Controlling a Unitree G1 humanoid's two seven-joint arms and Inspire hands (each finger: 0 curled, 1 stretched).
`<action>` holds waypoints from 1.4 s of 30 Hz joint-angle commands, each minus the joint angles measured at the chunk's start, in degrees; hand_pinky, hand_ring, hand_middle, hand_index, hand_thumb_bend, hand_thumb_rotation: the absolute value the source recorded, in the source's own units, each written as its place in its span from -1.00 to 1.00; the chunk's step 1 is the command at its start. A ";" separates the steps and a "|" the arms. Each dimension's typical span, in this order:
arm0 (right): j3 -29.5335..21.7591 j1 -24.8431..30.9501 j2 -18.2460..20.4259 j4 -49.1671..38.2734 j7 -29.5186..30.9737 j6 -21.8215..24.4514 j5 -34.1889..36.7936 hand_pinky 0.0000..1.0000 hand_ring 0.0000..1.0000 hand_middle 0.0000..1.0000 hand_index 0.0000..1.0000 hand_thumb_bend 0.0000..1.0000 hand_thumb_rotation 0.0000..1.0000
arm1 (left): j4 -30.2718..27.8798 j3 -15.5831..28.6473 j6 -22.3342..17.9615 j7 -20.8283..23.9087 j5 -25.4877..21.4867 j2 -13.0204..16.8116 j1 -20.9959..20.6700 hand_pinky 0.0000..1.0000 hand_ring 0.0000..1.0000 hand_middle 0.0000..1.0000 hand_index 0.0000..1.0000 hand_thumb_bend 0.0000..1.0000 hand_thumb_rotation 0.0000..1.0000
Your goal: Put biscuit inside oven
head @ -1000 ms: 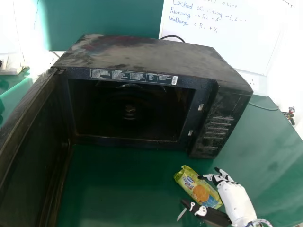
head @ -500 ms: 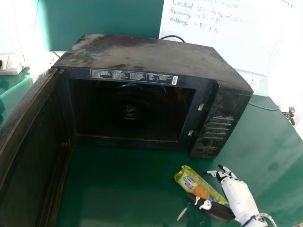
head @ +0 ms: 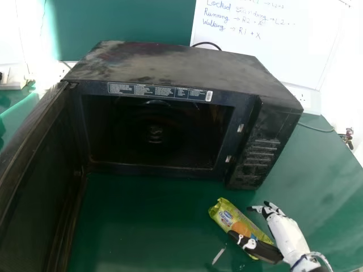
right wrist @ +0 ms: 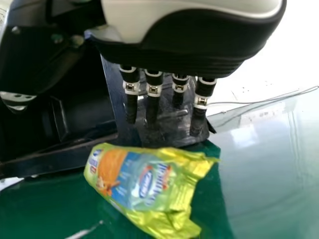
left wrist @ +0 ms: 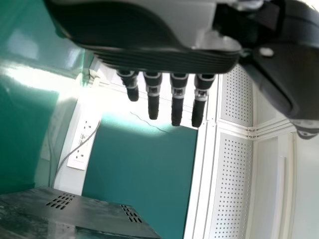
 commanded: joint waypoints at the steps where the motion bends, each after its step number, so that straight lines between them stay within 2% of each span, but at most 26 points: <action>1: 0.48 -0.60 -1.18 0.53 -0.54 -0.76 -0.93 0.52 0.75 0.80 0.72 1.00 0.07 | -0.63 -0.21 -0.56 -0.11 -0.10 -0.43 0.72 0.99 0.87 0.82 0.77 0.91 0.96; 12: 0.64 -0.66 -3.67 0.40 0.91 -1.42 -2.78 0.52 0.75 0.79 0.68 1.00 0.00 | -1.97 -0.71 -1.00 -0.23 0.62 -1.02 1.41 1.00 0.88 0.84 0.78 0.92 0.95; 29: -2.48 -1.04 -10.90 3.97 2.69 -6.71 -0.97 0.48 0.70 0.74 0.64 1.00 -0.04 | -4.66 -0.88 -0.62 0.68 0.85 -2.17 2.90 0.98 0.87 0.83 0.79 0.90 0.97; 35: -1.89 -1.41 -11.12 4.27 2.79 -5.74 -2.52 0.47 0.70 0.74 0.65 1.00 -0.06 | -4.82 -0.84 -0.51 1.02 1.04 -2.13 3.16 0.96 0.86 0.83 0.78 0.90 0.96; 42: -1.33 -1.85 -10.15 4.27 0.93 -3.06 -8.70 0.46 0.70 0.73 0.66 1.00 -0.06 | -4.63 -0.76 -1.06 0.25 1.01 -2.03 3.32 0.97 0.86 0.83 0.76 0.91 0.91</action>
